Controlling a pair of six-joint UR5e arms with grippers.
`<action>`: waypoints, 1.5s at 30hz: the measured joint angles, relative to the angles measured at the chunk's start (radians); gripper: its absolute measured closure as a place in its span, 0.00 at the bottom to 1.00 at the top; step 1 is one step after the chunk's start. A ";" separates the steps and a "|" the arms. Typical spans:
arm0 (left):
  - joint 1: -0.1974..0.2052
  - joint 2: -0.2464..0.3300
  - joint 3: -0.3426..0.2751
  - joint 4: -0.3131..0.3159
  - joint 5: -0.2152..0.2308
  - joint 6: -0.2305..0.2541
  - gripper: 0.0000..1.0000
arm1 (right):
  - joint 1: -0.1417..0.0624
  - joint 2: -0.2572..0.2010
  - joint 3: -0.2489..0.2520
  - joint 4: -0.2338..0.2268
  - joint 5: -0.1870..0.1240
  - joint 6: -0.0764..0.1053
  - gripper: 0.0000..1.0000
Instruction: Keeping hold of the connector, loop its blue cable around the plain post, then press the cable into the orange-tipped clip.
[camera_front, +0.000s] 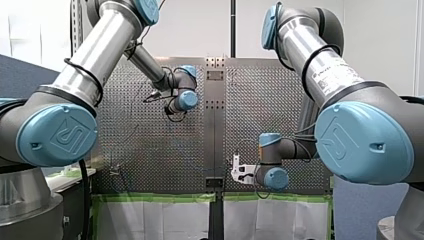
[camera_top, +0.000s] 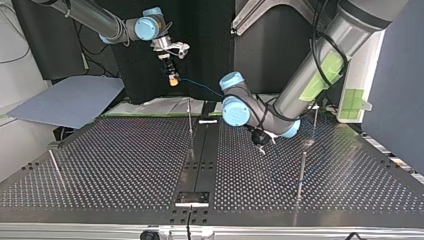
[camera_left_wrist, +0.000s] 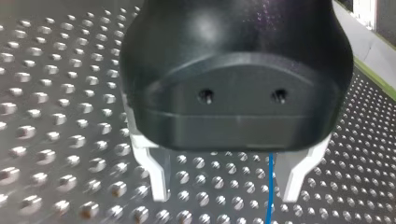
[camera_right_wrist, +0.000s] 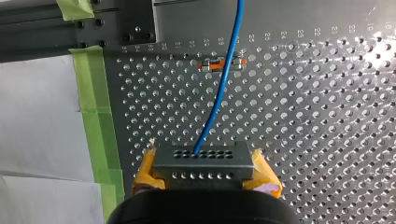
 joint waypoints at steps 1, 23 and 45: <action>0.001 -0.007 0.000 0.000 0.007 -0.007 0.00 | 0.000 0.000 0.000 0.000 0.000 0.000 1.00; 0.046 -0.026 0.000 -0.018 0.064 -0.110 0.00 | 0.000 0.000 0.000 -0.006 0.002 0.000 1.00; 0.003 -0.118 0.000 -0.010 0.045 -0.094 0.00 | 0.000 0.000 0.000 -0.002 0.002 0.000 1.00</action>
